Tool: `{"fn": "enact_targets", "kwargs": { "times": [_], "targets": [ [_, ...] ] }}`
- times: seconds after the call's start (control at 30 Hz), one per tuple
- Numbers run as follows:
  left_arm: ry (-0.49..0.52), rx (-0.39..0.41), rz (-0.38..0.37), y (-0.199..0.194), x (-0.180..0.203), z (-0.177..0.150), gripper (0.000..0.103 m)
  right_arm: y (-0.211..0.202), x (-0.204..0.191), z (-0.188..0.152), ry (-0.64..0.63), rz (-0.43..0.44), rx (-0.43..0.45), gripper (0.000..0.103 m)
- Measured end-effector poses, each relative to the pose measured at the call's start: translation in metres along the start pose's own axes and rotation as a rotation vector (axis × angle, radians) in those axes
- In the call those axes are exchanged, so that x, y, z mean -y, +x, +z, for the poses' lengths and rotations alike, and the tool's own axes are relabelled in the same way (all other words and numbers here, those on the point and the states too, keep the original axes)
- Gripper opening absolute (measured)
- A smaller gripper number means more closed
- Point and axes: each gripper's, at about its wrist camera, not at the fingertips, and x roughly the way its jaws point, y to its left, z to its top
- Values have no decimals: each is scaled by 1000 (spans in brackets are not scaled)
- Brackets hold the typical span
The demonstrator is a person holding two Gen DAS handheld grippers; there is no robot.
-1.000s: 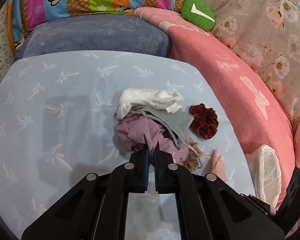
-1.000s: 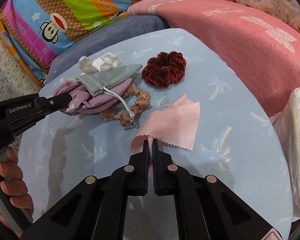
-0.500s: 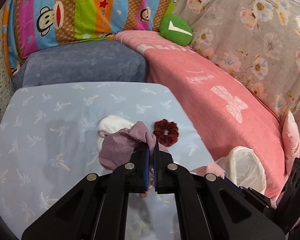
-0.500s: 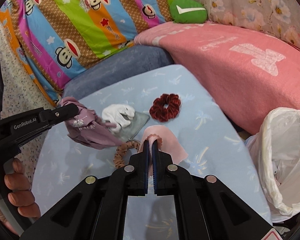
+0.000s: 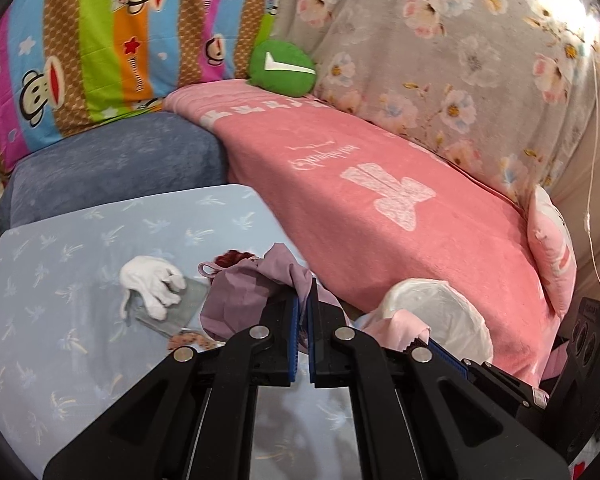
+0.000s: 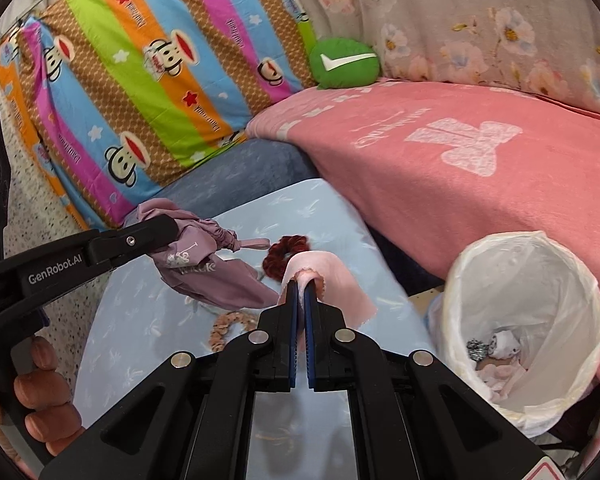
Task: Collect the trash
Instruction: 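Carry the purple bag and pink cloth over the bin and open both grippers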
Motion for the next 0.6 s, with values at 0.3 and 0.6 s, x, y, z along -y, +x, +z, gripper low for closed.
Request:
{"fn": "enact_targets", "kwargs": {
  "times": [0.3,0.6],
  "targets": [
    [89,-37,-61,17,56,-6,3,-27,58,0,87,-71,45,5],
    [179,-92,-120,40,108,-15,3,-42,120,-6,182,-142,57,5]
  ]
}}
